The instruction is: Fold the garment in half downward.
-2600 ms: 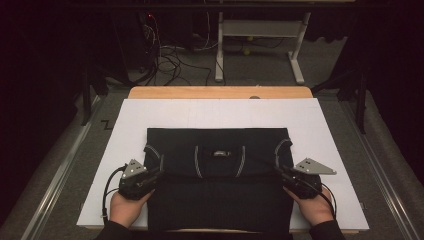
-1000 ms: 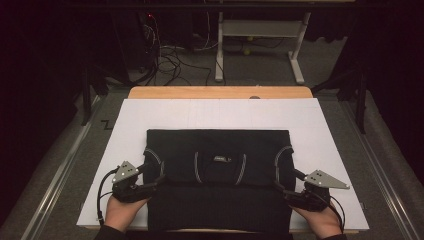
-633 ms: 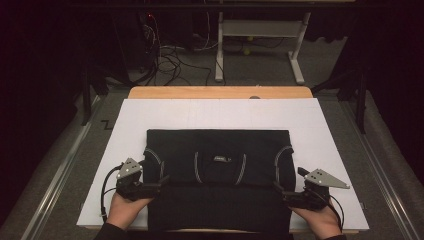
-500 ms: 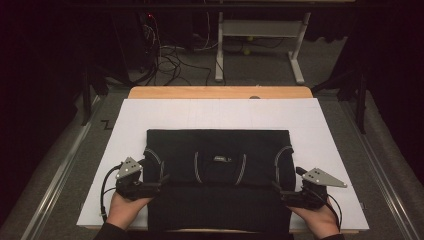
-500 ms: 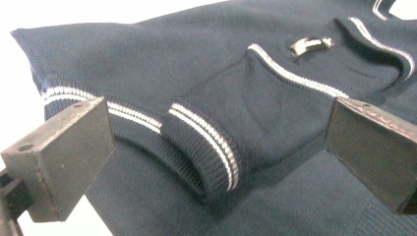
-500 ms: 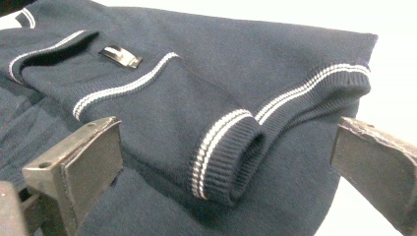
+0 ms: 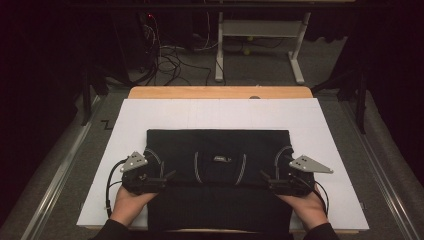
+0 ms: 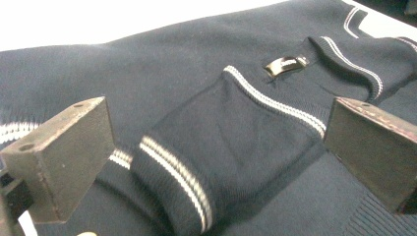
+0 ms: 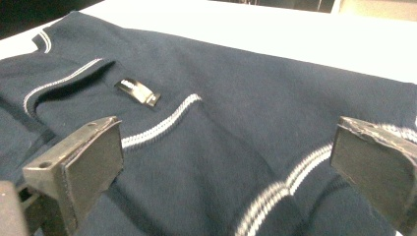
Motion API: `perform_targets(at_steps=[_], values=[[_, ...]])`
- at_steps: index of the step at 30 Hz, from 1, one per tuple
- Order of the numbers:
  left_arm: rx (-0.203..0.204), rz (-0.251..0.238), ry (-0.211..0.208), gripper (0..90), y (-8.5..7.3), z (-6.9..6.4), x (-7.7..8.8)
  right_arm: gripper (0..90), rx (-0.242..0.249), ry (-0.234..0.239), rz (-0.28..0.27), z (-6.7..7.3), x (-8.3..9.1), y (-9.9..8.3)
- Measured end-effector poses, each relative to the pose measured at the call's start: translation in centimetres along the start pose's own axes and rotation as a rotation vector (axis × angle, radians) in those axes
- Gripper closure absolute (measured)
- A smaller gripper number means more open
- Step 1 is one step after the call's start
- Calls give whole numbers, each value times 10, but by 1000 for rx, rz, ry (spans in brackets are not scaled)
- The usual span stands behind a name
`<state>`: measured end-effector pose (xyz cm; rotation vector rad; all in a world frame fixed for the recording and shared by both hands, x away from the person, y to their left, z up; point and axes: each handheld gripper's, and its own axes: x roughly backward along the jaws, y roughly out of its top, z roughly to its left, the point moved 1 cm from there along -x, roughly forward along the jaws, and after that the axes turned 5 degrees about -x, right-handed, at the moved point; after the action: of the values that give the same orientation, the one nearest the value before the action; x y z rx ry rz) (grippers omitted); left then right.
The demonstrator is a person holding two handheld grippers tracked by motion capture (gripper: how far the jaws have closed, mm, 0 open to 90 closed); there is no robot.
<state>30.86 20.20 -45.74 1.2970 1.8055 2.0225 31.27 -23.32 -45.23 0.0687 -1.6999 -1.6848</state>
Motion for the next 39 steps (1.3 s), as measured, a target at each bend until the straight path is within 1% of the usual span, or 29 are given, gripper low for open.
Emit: perform_targets(at_steps=[2,3,5,6,7,10,13,14,16,19,21,22,23,24,28,29,30,32,33,34,35,37,39], values=[[-1,5,-6,0,4,0,-4,1,8,1,-1,1,-4,4],[-1,8,-3,0,7,0,-6,1,4,2,-4,2,-6,6],[-4,16,-11,0,13,-1,-10,1,0,11,1,3,-10,10],[-6,12,-15,6,16,-2,-13,1,2,16,6,4,-12,13],[-8,14,-17,22,20,-3,-15,2,7,18,7,5,-13,15],[-3,23,-20,26,31,-2,-26,4,18,22,12,6,-20,24],[-7,45,-16,33,44,-2,-36,10,26,20,23,6,-28,33],[-3,47,-18,53,48,-1,-39,12,25,19,25,6,-30,35],[10,52,-19,60,55,0,-44,20,26,19,25,7,-35,40],[13,79,-18,68,61,2,-54,38,31,21,39,9,-42,44],[35,84,-29,118,62,5,-60,60,26,22,52,11,-47,45],[42,101,-31,118,62,6,-65,73,23,22,60,11,-49,46],[45,122,-30,119,62,7,-70,93,10,22,70,11,-51,45],[45,143,-41,134,61,8,-75,114,5,22,79,12,-54,45],[42,208,-64,209,55,6,-92,199,3,21,135,15,-66,42],[42,223,-62,219,54,5,-95,239,3,22,154,15,-68,40],[43,259,-62,219,51,5,-100,263,1,21,168,16,-70,39],[53,309,-72,218,46,5,-108,335,-7,16,205,16,-75,36],[53,329,-75,219,44,5,-111,356,-9,10,220,15,-77,33],[48,342,-77,220,43,4,-112,368,-11,10,226,15,-79,31],[31,345,-75,258,42,3,-112,396,-15,10,234,16,-80,29],[9,339,-83,351,42,0,-112,429,-1,4,255,17,-83,25],[-11,345,-80,384,41,-2,-113,466,11,2,267,18,-85,23]])
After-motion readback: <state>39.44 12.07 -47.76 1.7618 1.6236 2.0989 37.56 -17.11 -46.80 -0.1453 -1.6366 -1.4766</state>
